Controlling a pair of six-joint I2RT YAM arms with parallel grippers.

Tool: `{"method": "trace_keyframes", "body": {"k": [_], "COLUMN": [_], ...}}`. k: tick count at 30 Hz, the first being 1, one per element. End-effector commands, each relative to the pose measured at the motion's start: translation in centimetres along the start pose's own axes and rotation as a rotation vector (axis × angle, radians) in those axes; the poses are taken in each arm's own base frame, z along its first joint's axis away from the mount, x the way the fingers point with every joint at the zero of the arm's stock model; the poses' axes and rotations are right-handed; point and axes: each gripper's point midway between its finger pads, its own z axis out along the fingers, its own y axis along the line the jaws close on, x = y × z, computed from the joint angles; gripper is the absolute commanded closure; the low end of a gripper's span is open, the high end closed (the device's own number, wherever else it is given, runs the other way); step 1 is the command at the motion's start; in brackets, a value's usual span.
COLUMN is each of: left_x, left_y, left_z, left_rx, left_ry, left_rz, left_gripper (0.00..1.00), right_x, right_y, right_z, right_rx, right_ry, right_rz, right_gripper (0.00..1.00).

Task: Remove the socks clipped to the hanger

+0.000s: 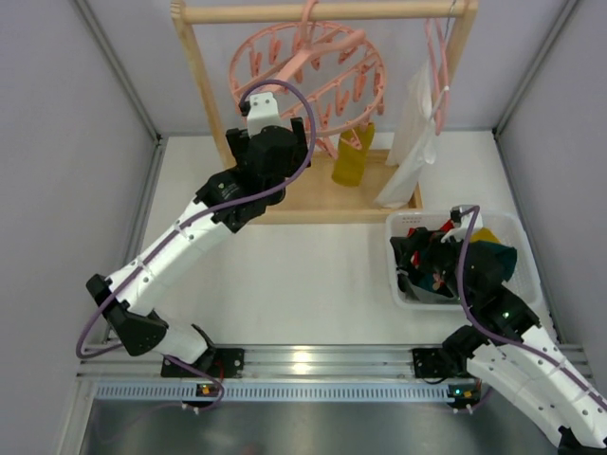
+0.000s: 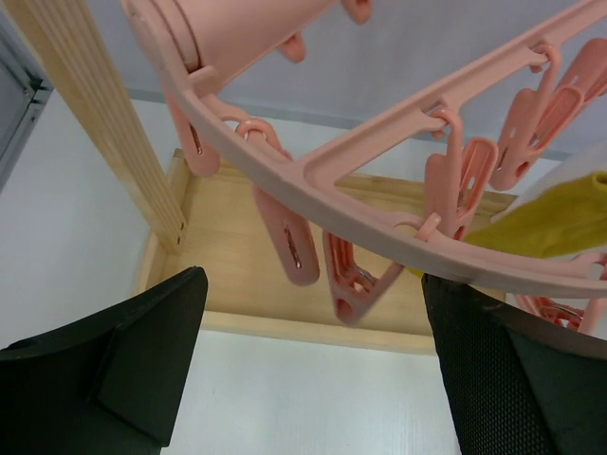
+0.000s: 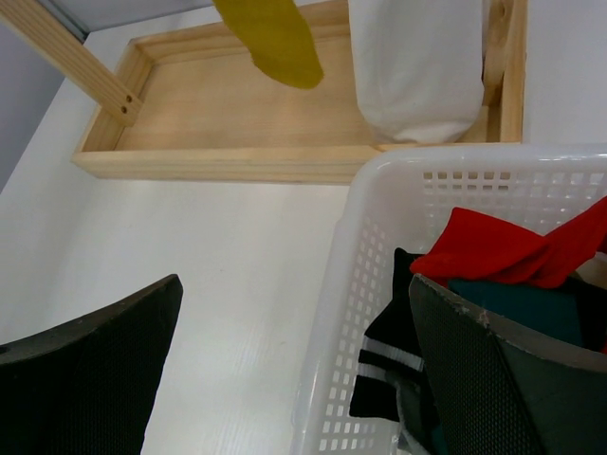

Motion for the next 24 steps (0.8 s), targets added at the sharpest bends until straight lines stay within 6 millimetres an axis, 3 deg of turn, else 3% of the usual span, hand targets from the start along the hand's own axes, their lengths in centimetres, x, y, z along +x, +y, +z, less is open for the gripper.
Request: {"method": "trace_keyframes", "body": {"k": [1, 5, 12, 16, 17, 24], "left_x": [-2.9, -3.5, -4.7, -4.9, -4.8, -3.7], "left_y": [1.1, 3.6, 6.8, 7.4, 7.5, 6.7], "left_z": [0.0, 0.5, -0.5, -0.6, -0.6, -0.2], "left_rx": [0.007, -0.043, -0.093, -0.095, -0.095, -0.061], "left_ry": [-0.048, -0.06, -0.096, -0.099, -0.098, -0.068], "left_rz": [-0.083, -0.105, -0.134, -0.132, -0.131, -0.129], "left_gripper": [0.02, 0.02, 0.02, 0.02, 0.02, 0.02], "right_x": [-1.1, -1.1, -1.9, -2.2, -3.1, -4.2], "right_y": [1.3, 1.2, 1.6, 3.4, 4.1, 7.4], "right_z": [0.2, 0.2, 0.5, 1.6, 1.8, 4.3], "right_rx": [-0.053, -0.05, -0.058, -0.127, -0.145, -0.244], "right_ry": [-0.042, -0.041, -0.047, -0.011, -0.024, 0.015], "right_rz": [0.011, -0.002, -0.037, -0.098, -0.113, -0.141], "right_gripper": [0.0, 0.01, 0.01, 0.01, 0.01, 0.01]}}
